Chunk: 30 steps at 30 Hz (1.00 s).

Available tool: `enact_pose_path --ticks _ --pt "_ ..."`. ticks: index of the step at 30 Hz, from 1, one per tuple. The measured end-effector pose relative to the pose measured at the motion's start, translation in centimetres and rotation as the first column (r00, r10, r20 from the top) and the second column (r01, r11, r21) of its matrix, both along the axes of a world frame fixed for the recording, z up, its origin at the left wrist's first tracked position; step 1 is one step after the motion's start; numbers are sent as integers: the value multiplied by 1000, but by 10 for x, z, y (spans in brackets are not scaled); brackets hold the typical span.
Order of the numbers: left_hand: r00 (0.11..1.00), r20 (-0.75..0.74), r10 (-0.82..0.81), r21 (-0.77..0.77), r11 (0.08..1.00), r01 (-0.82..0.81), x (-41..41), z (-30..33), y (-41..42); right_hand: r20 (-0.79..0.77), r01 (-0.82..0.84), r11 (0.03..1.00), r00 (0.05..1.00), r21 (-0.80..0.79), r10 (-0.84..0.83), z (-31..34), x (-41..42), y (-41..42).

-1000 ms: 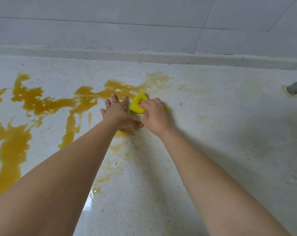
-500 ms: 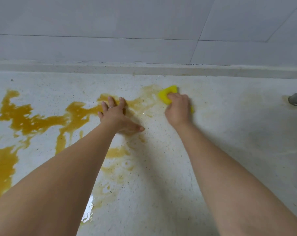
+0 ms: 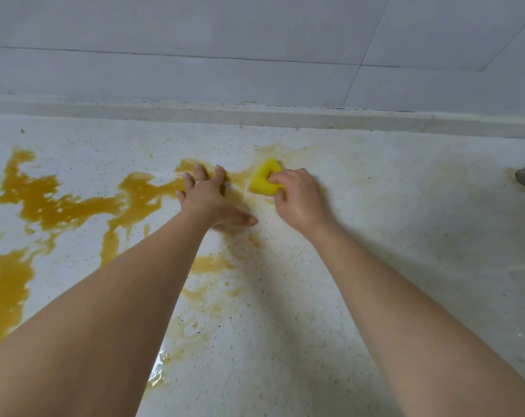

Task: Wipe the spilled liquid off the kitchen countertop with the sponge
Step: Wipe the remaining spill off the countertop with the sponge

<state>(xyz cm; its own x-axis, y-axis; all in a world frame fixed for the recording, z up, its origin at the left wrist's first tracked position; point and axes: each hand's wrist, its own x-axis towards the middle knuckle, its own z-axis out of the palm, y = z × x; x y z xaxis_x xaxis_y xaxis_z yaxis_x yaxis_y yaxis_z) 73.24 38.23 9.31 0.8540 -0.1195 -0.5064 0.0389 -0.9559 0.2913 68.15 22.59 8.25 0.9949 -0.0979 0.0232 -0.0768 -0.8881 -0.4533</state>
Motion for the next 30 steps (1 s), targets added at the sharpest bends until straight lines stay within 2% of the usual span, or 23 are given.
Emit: enact_pose_path --ticks 2,3,4,7,8,12,14,16,19,21,22,25,26,27,28,30 --pt "1000 2 -5 -13 1000 5 0 -1 1 -24 263 963 964 -55 -264 1 9 -27" --pt "1000 5 -4 -14 1000 4 0 -1 1 -28 332 941 942 -67 -334 0 10 -32" --pt "1000 6 -4 -10 1000 4 0 0 1 -29 310 949 950 -59 -312 1 10 -28" --pt "1000 5 -19 -9 1000 19 1 4 1 3 51 999 999 -15 -51 -4 -5 -2" --pt "1000 2 -9 -19 1000 9 4 6 3 27 50 999 998 -22 -49 -4 -5 -4" --pt "999 20 30 54 998 -31 19 12 25 -6 272 959 962 -78 -273 -2 32 -32" --pt "999 -4 39 63 997 -38 22 9 36 -22 290 954 956 -72 -292 -3 55 -29" --pt "999 -17 50 45 998 -49 22 6 39 -17 212 976 977 -45 -213 -2 70 -12" --pt "997 -17 78 53 996 -77 25 5 37 -7 -67 997 998 47 67 -1 66 35" --pt "996 -16 85 53 995 -84 27 6 36 55 -165 984 985 64 162 -7 55 48" --pt "997 -21 79 46 996 -78 26 7 36 61 -126 992 990 26 124 -7 55 40" --pt "997 -30 69 27 997 -68 25 6 38 -16 244 962 969 -122 -248 -3 70 -5" --pt "997 -31 75 27 997 -74 25 6 38 -34 307 942 949 -136 -314 1 73 -9" --pt "996 -30 81 27 996 -80 26 5 38 -42 301 947 951 -113 -307 4 74 -3" --pt "996 -28 86 28 996 -86 26 4 37 -39 213 975 976 -54 -216 8 72 13" --pt "995 -20 97 30 995 -97 26 4 36 -35 -83 995 996 63 85 7 59 51"
